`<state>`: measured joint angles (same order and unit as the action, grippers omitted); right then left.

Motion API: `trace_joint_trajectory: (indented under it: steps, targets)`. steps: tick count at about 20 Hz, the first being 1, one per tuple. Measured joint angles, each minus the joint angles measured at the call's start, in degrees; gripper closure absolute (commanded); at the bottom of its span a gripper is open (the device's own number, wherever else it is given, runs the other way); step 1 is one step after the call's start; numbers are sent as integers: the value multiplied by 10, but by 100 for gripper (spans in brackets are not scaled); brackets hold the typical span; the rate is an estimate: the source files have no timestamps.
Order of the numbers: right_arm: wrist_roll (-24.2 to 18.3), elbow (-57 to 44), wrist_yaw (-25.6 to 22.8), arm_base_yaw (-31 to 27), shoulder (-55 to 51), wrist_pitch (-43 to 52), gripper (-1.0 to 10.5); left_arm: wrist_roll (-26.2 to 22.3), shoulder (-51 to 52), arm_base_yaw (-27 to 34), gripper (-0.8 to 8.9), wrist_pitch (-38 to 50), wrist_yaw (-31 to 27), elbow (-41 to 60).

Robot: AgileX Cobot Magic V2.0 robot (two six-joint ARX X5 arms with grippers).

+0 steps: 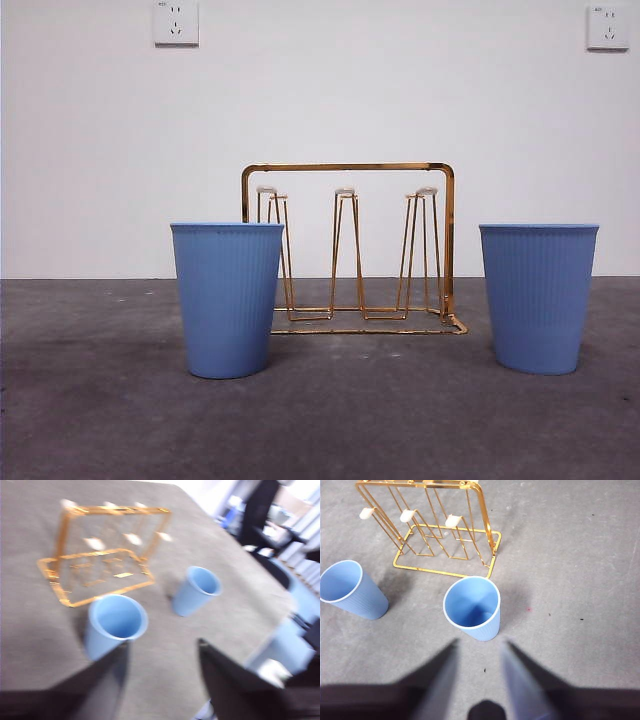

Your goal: Pick up cup 1,put cup 1 in the cup rack,pick up cup 2,put cup 2 in the cup rack

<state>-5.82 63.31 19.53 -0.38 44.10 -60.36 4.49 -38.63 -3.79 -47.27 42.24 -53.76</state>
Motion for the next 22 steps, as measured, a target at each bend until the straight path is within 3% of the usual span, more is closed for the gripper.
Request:
trace_joint_trajectory:
  steps: [6, 12, 17, 22]
  targets:
    - [5, 1, 1, 0, 34, 7, 380, 6, -34, -20, 153, 35, 82, -14]
    - [26, 7, 4, 9, 136, 41, 383, 67, -66, -63, 154, 128, 179, -14]
    - [31, 7, 1, 41, 216, 68, 384, 109, -81, -89, 154, 193, 216, -14]
    - [37, 7, -45, 80, 305, 111, 385, 169, -94, -123, 154, 269, 224, -14]
